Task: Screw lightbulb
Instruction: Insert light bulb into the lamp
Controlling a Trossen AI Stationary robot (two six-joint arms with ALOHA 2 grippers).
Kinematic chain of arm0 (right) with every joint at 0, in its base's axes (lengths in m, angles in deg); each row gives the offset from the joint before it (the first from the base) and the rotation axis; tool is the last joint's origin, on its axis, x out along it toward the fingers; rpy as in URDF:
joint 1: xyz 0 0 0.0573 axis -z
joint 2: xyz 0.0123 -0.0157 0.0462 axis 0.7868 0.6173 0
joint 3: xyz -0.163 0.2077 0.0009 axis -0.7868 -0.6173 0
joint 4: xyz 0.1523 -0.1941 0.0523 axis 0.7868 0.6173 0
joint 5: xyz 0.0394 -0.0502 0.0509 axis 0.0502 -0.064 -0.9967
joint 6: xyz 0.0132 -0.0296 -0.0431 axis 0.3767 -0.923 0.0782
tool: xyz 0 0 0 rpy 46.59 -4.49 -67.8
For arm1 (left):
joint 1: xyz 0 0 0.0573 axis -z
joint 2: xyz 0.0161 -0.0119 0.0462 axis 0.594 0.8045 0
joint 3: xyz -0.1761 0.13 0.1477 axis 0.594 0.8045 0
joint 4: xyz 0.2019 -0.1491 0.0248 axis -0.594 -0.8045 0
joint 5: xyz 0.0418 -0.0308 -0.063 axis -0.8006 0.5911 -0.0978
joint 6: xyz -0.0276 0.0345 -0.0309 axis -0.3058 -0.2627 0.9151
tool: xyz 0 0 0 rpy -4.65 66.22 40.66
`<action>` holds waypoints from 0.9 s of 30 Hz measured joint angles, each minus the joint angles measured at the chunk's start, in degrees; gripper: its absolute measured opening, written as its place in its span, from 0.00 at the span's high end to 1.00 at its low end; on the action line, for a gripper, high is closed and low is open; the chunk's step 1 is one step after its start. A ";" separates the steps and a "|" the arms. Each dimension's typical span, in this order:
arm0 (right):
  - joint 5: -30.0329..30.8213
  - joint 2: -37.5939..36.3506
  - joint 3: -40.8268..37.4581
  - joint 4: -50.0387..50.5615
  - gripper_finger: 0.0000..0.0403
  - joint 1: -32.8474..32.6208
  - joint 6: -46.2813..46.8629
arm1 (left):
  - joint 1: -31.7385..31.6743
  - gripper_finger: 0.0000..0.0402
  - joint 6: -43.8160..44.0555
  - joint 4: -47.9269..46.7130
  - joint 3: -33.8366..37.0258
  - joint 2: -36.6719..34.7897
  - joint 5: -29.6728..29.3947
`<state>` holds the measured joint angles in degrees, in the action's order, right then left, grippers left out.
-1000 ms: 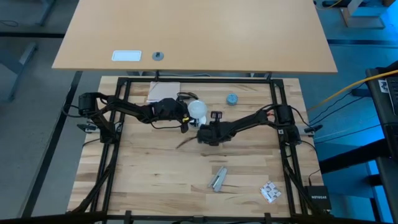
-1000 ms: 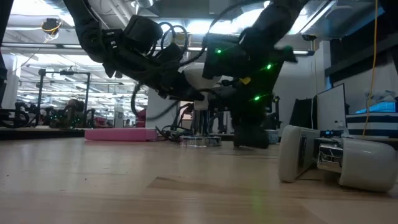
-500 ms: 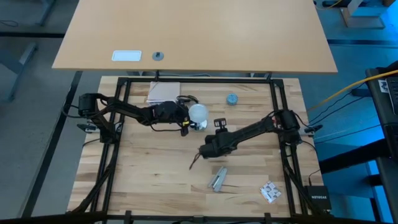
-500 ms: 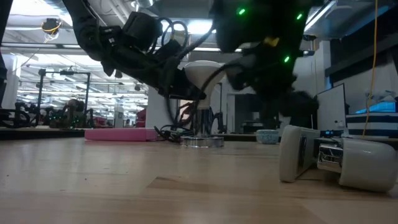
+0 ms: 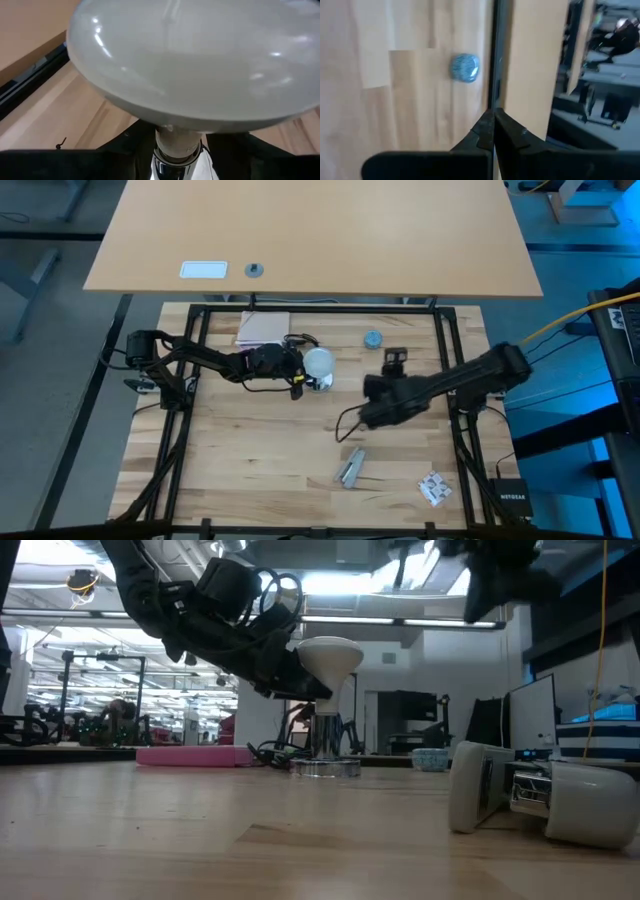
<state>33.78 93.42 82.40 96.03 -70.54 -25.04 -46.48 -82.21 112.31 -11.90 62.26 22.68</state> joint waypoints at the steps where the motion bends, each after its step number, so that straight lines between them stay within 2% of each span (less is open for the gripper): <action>1: 0.12 -2.10 -0.69 0.14 0.98 -0.50 -0.67 | 0.00 0.62 0.02 0.02 0.00 0.00 0.08; 7: 0.61 -14.69 -6.84 0.35 0.99 -3.87 3.86 | 0.00 0.62 0.14 0.09 0.00 0.00 0.22; 12: 6.91 -24.17 -17.31 -5.19 0.99 -7.24 12.61 | 0.02 0.62 0.33 0.28 0.00 0.00 0.25; 14: 9.31 -27.28 -23.07 -12.06 0.99 -8.09 13.45 | 0.03 0.62 0.66 0.44 0.00 0.00 0.25; 18: 10.18 -29.83 -34.58 -30.00 0.99 -8.34 12.53 | 0.04 0.62 1.22 0.46 0.00 0.00 0.25; 23: 10.21 -27.74 -46.43 -60.48 0.99 -8.32 4.33 | 0.04 0.62 1.39 0.51 0.00 0.01 0.25; 27: 9.31 -24.38 -50.84 -78.75 0.99 -8.32 -3.75 | 0.04 0.62 1.57 0.50 0.00 0.02 0.25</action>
<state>43.09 69.04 31.56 17.28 -78.87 -28.79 -46.44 -80.63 112.82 -11.90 62.28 22.93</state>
